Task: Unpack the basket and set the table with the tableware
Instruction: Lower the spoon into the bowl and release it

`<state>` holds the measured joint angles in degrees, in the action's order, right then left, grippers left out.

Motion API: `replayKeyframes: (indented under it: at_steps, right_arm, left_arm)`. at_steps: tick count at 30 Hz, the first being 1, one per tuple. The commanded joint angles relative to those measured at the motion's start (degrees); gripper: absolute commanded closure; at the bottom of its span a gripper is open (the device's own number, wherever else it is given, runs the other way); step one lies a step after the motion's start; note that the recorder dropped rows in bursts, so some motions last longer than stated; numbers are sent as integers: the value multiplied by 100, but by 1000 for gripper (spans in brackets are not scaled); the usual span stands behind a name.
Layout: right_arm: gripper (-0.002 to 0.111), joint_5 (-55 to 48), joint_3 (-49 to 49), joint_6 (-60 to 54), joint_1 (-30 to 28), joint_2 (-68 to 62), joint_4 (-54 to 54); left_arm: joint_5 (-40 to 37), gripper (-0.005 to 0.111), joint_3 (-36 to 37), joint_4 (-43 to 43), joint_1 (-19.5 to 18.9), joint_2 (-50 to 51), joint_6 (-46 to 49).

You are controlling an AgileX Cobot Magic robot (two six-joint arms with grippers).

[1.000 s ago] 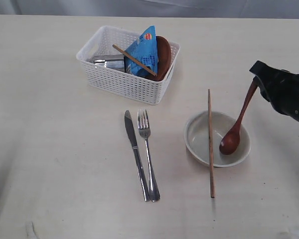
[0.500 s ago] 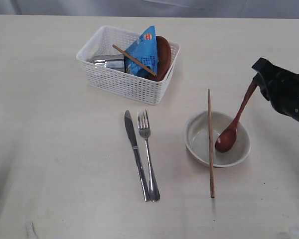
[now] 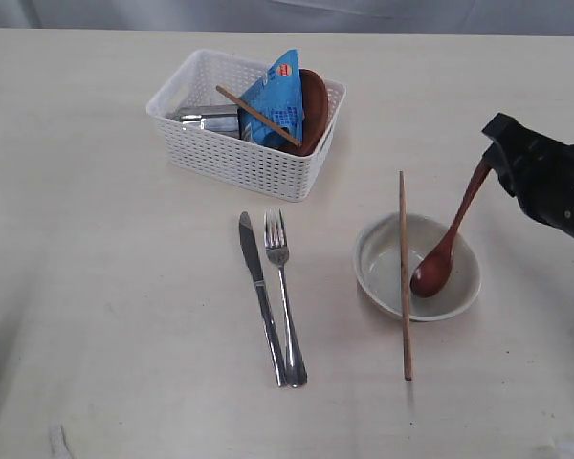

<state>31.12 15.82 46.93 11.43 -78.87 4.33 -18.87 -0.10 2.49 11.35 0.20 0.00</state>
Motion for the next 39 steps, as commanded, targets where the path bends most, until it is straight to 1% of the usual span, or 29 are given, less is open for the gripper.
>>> replayKeyframes:
  at_steps: [1, 8, 14, 22, 24, 25, 29, 30, 31, 37, 38, 39]
  right_arm:
    - [108, -19, -26, 18, 13, -18, 208]
    - [108, -4, -13, -48, 13, -80, 222]
    - [108, -4, 70, -48, 13, -612, 263]
    - [108, 105, 91, 1, 13, -469, 392]
    - [104, 117, 91, 1, 13, -469, 419]
    - [99, 117, 91, 1, 13, -469, 419]
    - [70, 117, 91, 1, 13, -469, 419]
    - [66, 117, 91, 1, 13, -469, 419]
    - [64, 117, 91, 1, 13, -469, 419]
    - [64, 34, 190, -182, 13, -447, 497]
    - [64, -51, 237, -220, 13, -411, 497]
    - [64, -467, 398, -354, 13, -264, 497]
  left_arm:
    - [17, 107, 10, 26, -14, -20, 0]
    - [17, 107, 10, 26, -14, -20, 0]
    - [17, 107, 10, 26, -14, -20, 0]
    - [17, 107, 10, 26, -14, -20, 0]
    - [17, 107, 10, 26, -14, -20, 0]
    - [17, 107, 10, 26, -14, -20, 0]
    - [17, 107, 10, 26, -14, -20, 0]
    - [17, 107, 10, 26, -14, -20, 0]
    - [17, 107, 10, 26, -14, -20, 0]
    - [17, 107, 10, 26, -14, -20, 0]
    - [17, 107, 10, 26, -14, -20, 0]
    - [17, 107, 10, 26, -14, -20, 0]
